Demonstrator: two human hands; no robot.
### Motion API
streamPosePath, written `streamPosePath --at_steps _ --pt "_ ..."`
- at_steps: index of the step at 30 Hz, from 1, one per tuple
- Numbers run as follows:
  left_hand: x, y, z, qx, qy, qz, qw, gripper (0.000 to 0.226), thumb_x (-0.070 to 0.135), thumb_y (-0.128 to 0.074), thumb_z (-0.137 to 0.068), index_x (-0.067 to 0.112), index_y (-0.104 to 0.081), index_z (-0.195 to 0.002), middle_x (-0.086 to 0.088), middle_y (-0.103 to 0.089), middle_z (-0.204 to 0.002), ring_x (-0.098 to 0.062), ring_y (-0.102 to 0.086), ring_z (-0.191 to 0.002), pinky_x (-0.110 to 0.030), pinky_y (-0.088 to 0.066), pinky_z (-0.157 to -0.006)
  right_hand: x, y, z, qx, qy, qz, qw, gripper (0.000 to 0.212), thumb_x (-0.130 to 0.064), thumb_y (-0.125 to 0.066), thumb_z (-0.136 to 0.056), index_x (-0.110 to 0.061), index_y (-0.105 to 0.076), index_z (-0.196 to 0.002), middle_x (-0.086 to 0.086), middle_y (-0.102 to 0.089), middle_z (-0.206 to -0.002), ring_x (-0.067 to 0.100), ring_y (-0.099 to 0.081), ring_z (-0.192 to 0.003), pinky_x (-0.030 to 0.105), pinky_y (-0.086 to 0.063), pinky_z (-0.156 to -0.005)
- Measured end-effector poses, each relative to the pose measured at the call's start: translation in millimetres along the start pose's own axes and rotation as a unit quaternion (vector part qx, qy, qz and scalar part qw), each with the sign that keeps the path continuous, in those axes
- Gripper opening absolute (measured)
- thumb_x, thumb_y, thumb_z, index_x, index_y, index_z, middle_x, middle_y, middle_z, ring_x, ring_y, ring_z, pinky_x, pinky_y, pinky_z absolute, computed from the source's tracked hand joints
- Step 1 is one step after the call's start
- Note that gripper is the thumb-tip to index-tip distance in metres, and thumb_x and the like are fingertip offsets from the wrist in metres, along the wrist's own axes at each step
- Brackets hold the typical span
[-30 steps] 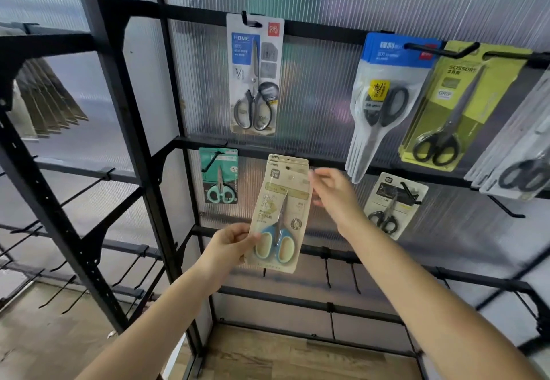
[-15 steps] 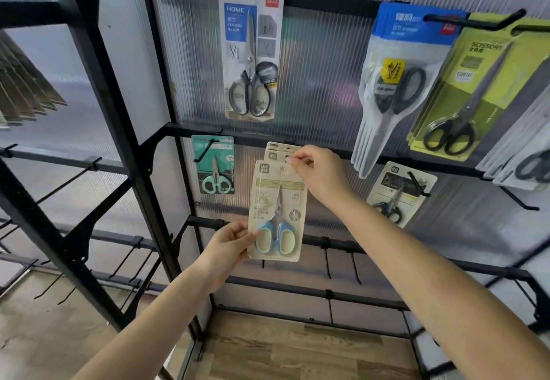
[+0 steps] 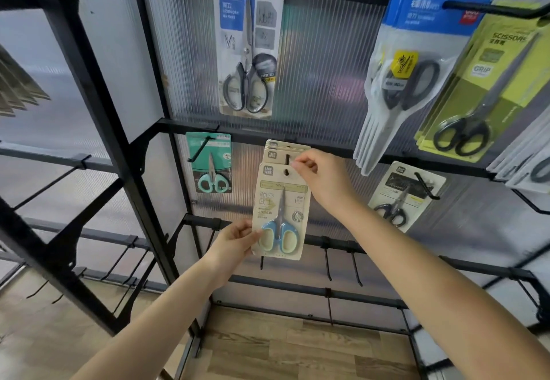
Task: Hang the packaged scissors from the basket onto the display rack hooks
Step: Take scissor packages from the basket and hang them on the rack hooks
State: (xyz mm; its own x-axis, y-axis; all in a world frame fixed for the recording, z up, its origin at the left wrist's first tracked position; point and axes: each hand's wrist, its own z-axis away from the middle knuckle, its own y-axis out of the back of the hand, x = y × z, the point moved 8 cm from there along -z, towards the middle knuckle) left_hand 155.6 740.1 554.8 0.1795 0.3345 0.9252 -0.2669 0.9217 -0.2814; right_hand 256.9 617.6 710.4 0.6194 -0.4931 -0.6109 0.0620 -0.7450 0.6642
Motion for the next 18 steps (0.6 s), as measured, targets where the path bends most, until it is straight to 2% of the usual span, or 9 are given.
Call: streamPosePath --at_steps 2,5,7,9,11,15,18 --pt "5.1 1.9 -8.3 0.022 -0.003 -0.038 0.999 0.010 0.008 -0.054 -0.093 0.012 -0.062 -0.097 -0.001 -0.071 -0.091 -0.014 -0.065 -0.083 -0.029 -0.052 -0.079 3.0 -2.6 -6.3 0.005 0.000 0.010 1.000 0.016 -0.018 -0.060 -0.091 -0.008 -0.069 -0.099 -0.011 -0.058 -0.080 -0.004 -0.050 -0.070 0.004 -0.039 -0.064" --pt "15.9 4.5 -25.0 0.055 -0.016 -0.157 0.986 0.009 0.016 -0.055 -0.094 0.019 -0.061 -0.100 0.002 -0.067 -0.096 -0.013 -0.060 -0.087 -0.027 -0.049 -0.079 8.9 -3.6 -16.3 0.013 -0.006 0.028 1.000 0.017 -0.020 -0.059 -0.092 -0.008 -0.068 -0.101 -0.009 -0.059 -0.083 -0.001 -0.051 -0.073 0.005 -0.038 -0.063" --pt "20.9 2.4 -35.8 0.067 -0.023 -0.190 0.979 0.011 0.016 -0.054 -0.095 0.016 -0.059 -0.104 0.003 -0.065 -0.094 -0.012 -0.059 -0.087 -0.025 -0.048 -0.080 10.3 -4.7 -21.9 0.016 -0.003 0.042 0.999 0.017 -0.021 -0.058 -0.093 -0.008 -0.067 -0.099 -0.008 -0.059 -0.084 0.003 -0.053 -0.075 0.006 -0.038 -0.062" --pt "26.0 -0.1 -44.7 0.084 -0.028 -0.226 0.970 0.014 0.016 -0.052 -0.096 0.012 -0.058 -0.108 0.004 -0.062 -0.092 -0.011 -0.057 -0.084 -0.019 -0.045 -0.069 10.3 -6.0 -25.3 0.021 0.006 0.064 0.998 0.016 -0.021 -0.057 -0.093 -0.009 -0.067 -0.097 -0.005 -0.061 -0.086 0.006 -0.054 -0.077 0.007 -0.036 -0.061" --pt "29.7 -3.5 -51.5 0.095 -0.034 -0.275 0.956 0.017 0.018 -0.050 -0.097 0.010 -0.057 -0.110 0.001 -0.061 -0.094 -0.014 -0.055 -0.087 -0.019 -0.042 -0.065 9.1 -6.0 -25.6 0.029 0.016 0.087 0.996 0.017 -0.022 -0.055 -0.094 -0.008 -0.065 -0.095 -0.002 -0.059 -0.090 0.007 -0.051 -0.077 0.010 -0.035 -0.062" --pt "28.8 1.0 -59.1 0.156 -0.030 -0.333 0.929 0.035 0.019 -0.050 -0.097 0.005 -0.049 -0.128 -0.009 -0.058 -0.117 -0.014 -0.049 -0.095 -0.027 -0.039 -0.080 8.6 1.6 -17.7 0.058 0.033 0.129 0.989 0.021 -0.023 -0.053 -0.096 -0.006 -0.063 -0.102 0.000 -0.050 -0.097 0.010 -0.050 -0.082 0.017 -0.034 -0.070" --pt "21.8 8.4 -54.5 0.188 -0.023 -0.366 0.911 0.027 0.019 -0.048 -0.097 0.005 -0.052 -0.120 -0.006 -0.057 -0.102 -0.012 -0.049 -0.083 -0.026 -0.037 -0.073 14.2 11.4 2.9 0.083 0.019 0.169 0.982 0.024 -0.020 -0.051 -0.096 -0.004 -0.061 -0.110 0.009 -0.058 -0.107 0.020 -0.056 -0.096 0.024 -0.039 -0.076"
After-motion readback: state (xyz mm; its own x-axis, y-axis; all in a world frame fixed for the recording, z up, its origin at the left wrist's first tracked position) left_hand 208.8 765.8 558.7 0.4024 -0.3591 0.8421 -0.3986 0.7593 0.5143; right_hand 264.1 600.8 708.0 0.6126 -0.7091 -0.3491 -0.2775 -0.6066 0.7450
